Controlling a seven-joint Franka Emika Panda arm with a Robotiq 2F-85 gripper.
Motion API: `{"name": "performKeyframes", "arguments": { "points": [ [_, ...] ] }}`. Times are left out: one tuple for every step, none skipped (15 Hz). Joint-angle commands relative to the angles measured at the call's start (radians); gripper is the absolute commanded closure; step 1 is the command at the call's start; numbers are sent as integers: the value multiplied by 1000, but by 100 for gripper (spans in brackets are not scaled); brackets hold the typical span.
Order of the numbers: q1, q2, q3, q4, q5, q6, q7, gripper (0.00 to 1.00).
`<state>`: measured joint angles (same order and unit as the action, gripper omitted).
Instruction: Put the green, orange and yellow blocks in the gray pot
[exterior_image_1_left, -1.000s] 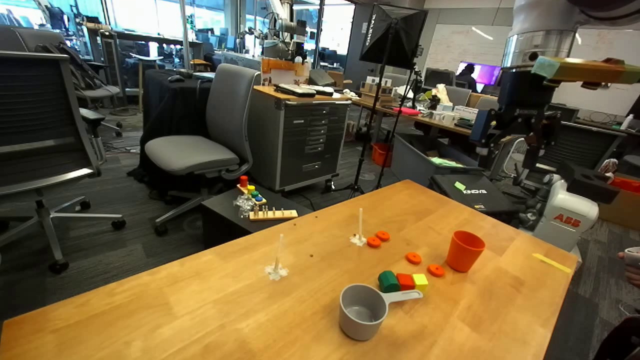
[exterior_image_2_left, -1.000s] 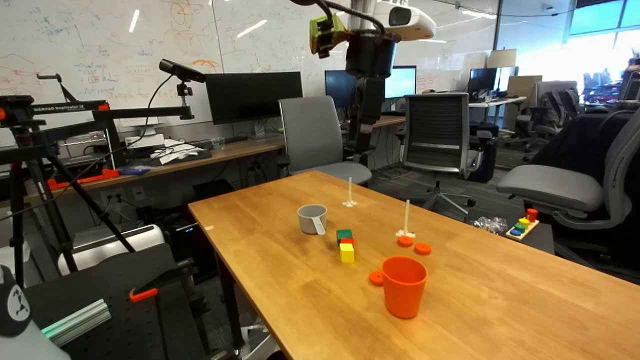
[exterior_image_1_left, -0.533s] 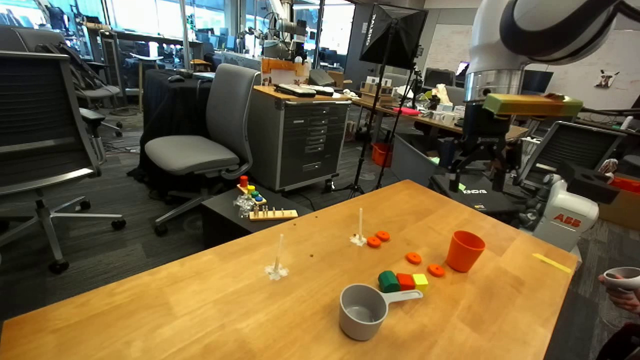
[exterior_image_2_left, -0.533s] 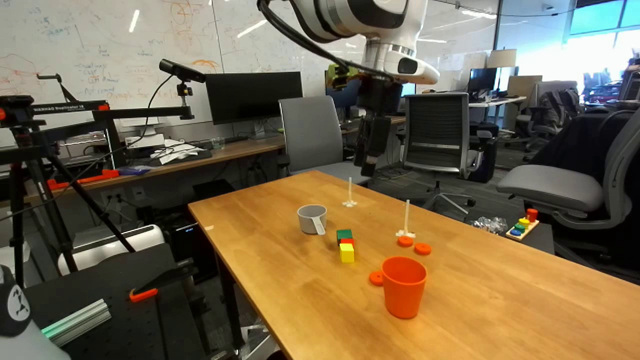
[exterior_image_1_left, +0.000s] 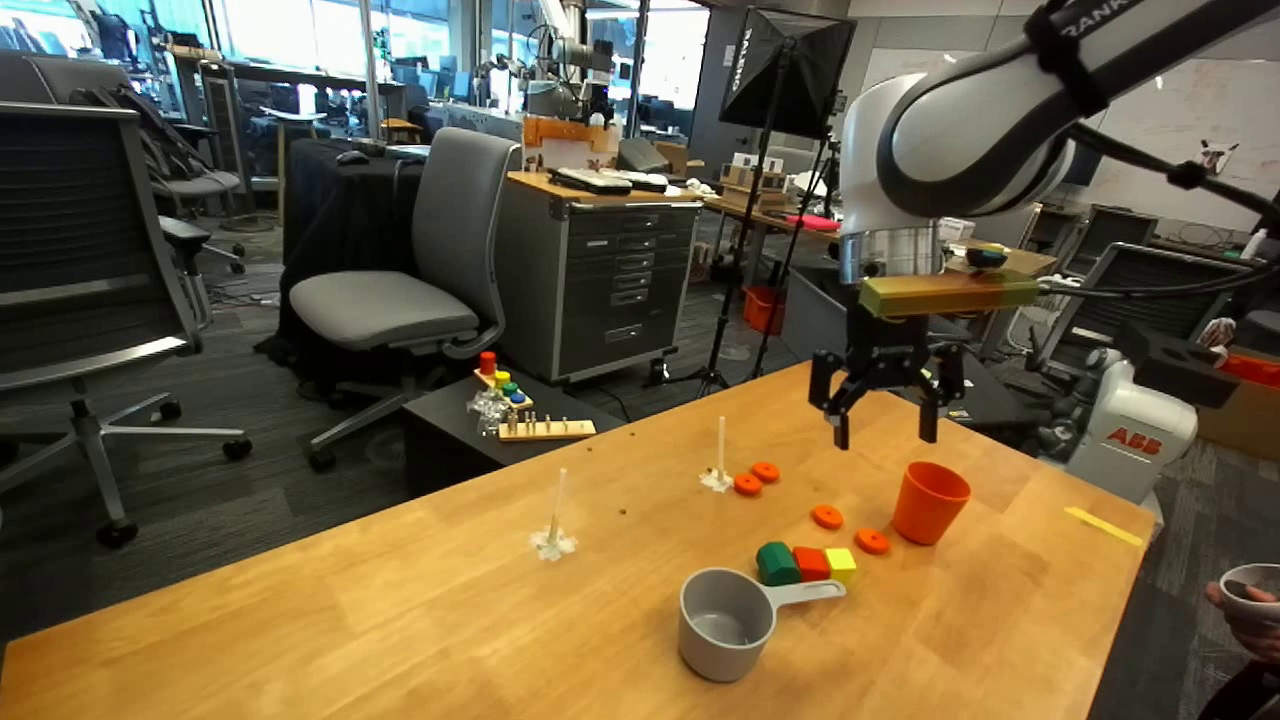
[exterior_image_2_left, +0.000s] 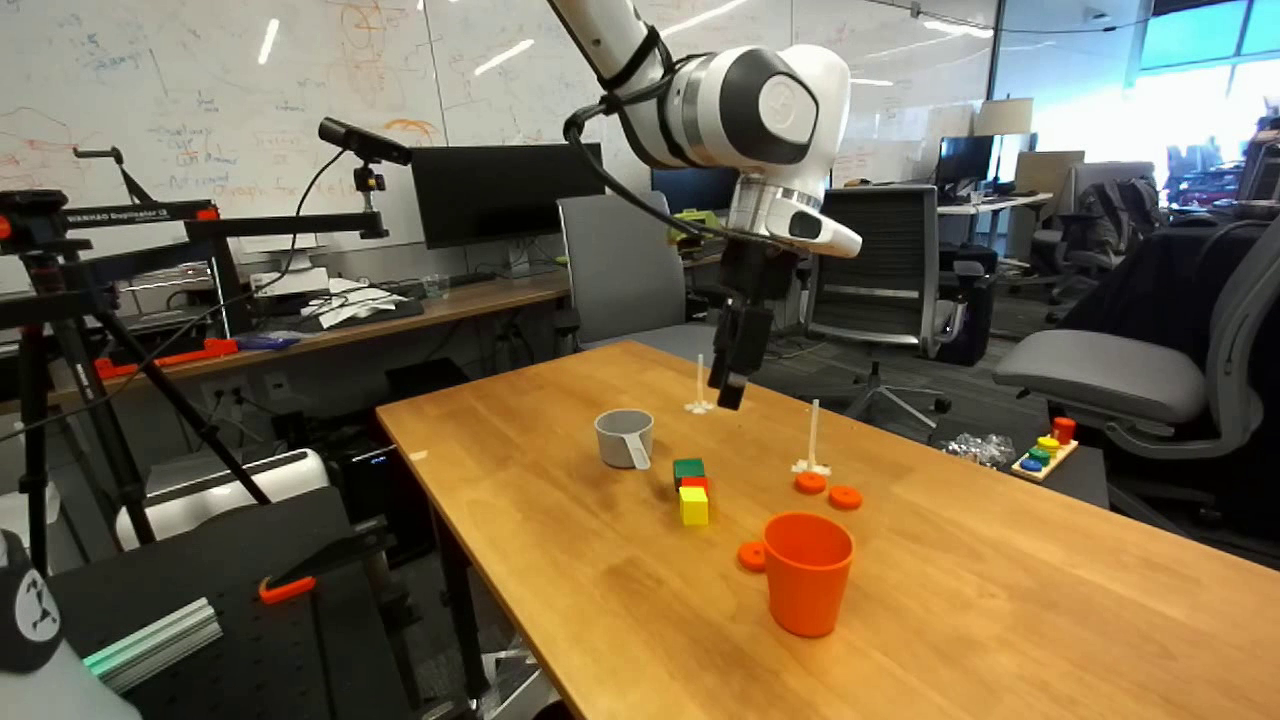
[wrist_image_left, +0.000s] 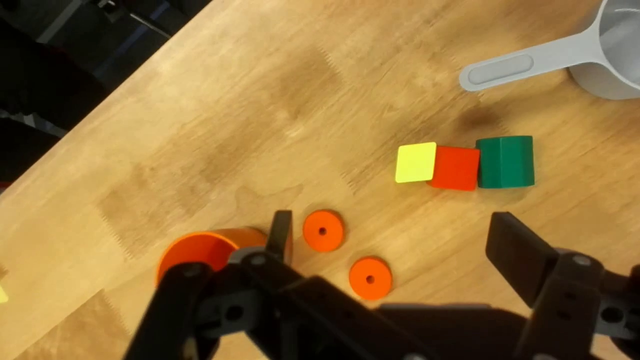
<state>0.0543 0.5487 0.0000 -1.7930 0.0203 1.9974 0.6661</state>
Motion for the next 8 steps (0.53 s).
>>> {"name": "performKeyframes", "arguments": {
  "points": [
    [78, 82, -19, 108, -18, -86, 52, 0],
    [95, 93, -17, 118, -22, -101, 58, 0],
    [113, 101, -17, 124, -30, -112, 66, 0],
    [130, 110, -19, 134, -41, -125, 72, 0],
    [143, 115, -21, 142, -51, -141, 76, 0],
    [154, 117, -26, 149, -59, -156, 90, 0],
    [132, 99, -11, 98, -26, -99, 57, 0],
    [139, 102, -11, 100, -29, -101, 61, 0]
  ]
}}
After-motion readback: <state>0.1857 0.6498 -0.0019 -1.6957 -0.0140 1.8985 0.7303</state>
